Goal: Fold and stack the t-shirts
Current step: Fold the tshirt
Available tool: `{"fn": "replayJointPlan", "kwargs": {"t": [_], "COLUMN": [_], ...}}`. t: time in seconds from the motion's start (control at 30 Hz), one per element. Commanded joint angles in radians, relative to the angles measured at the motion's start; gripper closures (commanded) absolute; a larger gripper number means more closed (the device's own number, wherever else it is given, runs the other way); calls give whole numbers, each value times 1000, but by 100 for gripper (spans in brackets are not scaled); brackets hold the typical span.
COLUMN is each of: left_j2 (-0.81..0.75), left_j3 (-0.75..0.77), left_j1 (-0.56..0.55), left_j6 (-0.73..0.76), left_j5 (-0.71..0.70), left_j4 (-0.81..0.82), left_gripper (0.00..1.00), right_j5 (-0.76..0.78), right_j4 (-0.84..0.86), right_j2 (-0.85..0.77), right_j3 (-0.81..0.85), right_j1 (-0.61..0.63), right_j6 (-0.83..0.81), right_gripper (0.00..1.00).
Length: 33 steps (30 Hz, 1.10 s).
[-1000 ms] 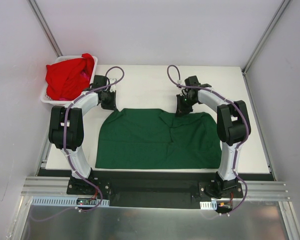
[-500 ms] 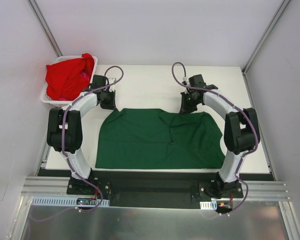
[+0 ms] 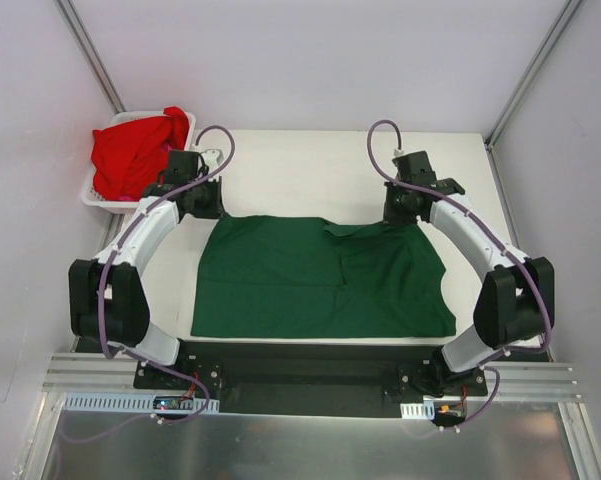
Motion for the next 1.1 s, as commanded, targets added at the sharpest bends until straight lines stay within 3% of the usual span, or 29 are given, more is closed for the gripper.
{"fn": "replayJointPlan", "kwargs": {"t": [0.0,0.5,1.07], "left_j2": [-113,-236,-270], "left_j3": [-35,-108,-122], "left_j1": [3,36,47], "left_j6": [28,74,77], "left_j5": [-1,-117,-363], "left_j4": [-88,-211,-280], "left_gripper": [100,100,100], "right_j5": [113,268,335], "right_j4": [-64,-136,-265], "right_j2": [-93,-288,-500], "right_j3": [-31,-177,-166], "right_j1": [-15,-133,-216], "right_j6": [42,116,120], "right_gripper": [99,99,99]}}
